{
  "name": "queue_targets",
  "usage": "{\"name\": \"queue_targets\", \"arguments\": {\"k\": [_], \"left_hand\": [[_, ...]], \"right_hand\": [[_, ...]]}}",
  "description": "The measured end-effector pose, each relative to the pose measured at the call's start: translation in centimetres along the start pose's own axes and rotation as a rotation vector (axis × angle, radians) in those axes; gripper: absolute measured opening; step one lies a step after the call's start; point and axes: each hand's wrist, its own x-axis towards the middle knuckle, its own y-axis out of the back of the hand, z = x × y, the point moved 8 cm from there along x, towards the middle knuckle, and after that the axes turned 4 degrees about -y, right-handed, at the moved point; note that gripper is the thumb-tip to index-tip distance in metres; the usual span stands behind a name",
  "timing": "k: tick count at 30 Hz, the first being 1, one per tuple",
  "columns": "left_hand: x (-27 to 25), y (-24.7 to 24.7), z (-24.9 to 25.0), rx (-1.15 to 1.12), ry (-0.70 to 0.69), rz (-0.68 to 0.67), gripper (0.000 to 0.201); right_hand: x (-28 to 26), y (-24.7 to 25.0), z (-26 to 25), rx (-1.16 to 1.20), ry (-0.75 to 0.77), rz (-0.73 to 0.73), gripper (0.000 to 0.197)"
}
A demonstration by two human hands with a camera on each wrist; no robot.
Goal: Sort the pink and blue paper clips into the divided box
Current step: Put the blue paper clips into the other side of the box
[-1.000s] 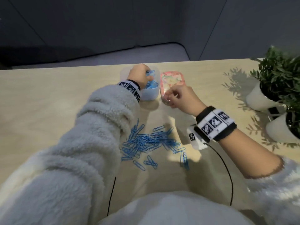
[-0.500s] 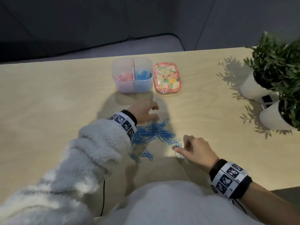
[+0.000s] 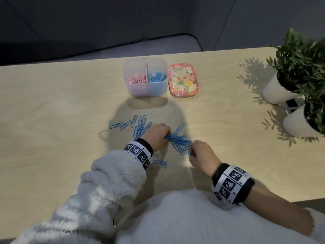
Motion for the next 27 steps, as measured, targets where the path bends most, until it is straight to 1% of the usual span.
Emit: {"name": "queue_targets", "arguments": {"k": [2, 4, 5, 6, 7, 8, 9, 10, 11, 12, 13, 15, 17, 18, 19, 21, 23, 25, 27], "left_hand": [[-0.1, 0.2, -0.4, -0.06, 0.02, 0.019, 0.021], [-0.3, 0.6, -0.9, -0.136, 0.048, 0.047, 0.02], [-0.4, 0.8, -1.3, -0.177, 0.07, 0.064, 0.02], [-0.6, 1.1, -1.7, -0.219, 0.094, 0.076, 0.02], [-0.7, 1.3, -2.1, -0.26, 0.116, 0.084, 0.021], [-0.8, 1.5, -2.3, -0.297, 0.13, 0.089, 0.022], [-0.8, 1.6, -2.6, -0.331, 0.142, 0.086, 0.023], [-0.7, 1.7, -2.8, -0.36, 0.149, 0.078, 0.023], [-0.6, 1.8, -3.0, -0.386, 0.16, 0.07, 0.024], [-0.6, 1.8, -3.3, -0.409, 0.176, 0.063, 0.024], [-0.5, 1.7, -3.6, -0.432, 0.202, 0.059, 0.025], [-0.3, 1.4, -4.2, -0.467, 0.267, 0.057, 0.027], [-0.2, 1.2, -4.5, -0.475, 0.315, 0.066, 0.027], [-0.2, 1.2, -4.6, -0.473, 0.328, 0.077, 0.028], [-0.1, 1.3, -4.6, -0.468, 0.332, 0.092, 0.031], [0.0, 1.5, -4.3, -0.424, 0.314, 0.121, 0.037], [0.3, 1.7, -3.8, -0.37, 0.285, 0.127, 0.039], [0.8, 1.7, -3.3, -0.376, 0.25, 0.14, 0.038], [1.1, 2.2, -2.7, -0.425, 0.209, 0.196, 0.038]], "right_hand": [[0.0, 0.0, 0.0, 0.018, 0.04, -0.005, 0.019], [0.4, 0.1, 1.0, 0.105, 0.041, -0.021, 0.029], [0.7, 0.4, 1.6, 0.219, 0.042, -0.022, 0.033], [1.1, 0.9, 2.3, 0.38, 0.025, -0.008, 0.033], [1.5, 1.5, 3.0, 0.557, -0.009, 0.016, 0.031], [2.1, 1.8, 3.7, 0.729, -0.081, 0.031, 0.029], [2.8, 1.8, 4.3, 0.89, -0.178, 0.016, 0.027], [3.2, 1.6, 4.5, 1.001, -0.264, -0.02, 0.028], [3.8, 1.8, 4.3, 1.043, -0.3, -0.04, 0.029], [4.3, 2.2, 3.8, 1.025, -0.282, -0.047, 0.027], [5.0, 3.0, 3.1, 0.922, -0.208, -0.022, 0.022], [5.8, 4.9, 1.0, 0.514, 0.0, 0.06, 0.003], [6.4, 5.4, -0.8, 0.143, 0.122, 0.057, 0.027], [6.3, 5.4, -1.7, 0.033, 0.167, 0.049, 0.036], [6.2, 5.5, -2.4, -0.049, 0.213, 0.051, 0.038], [5.9, 5.1, -3.3, -0.149, 0.28, 0.051, 0.029], [5.6, 4.5, -3.3, -0.197, 0.308, 0.052, 0.02], [5.3, 4.0, -3.0, -0.198, 0.304, 0.069, 0.015], [4.9, 3.5, -2.5, -0.166, 0.253, 0.054, 0.011]]}}
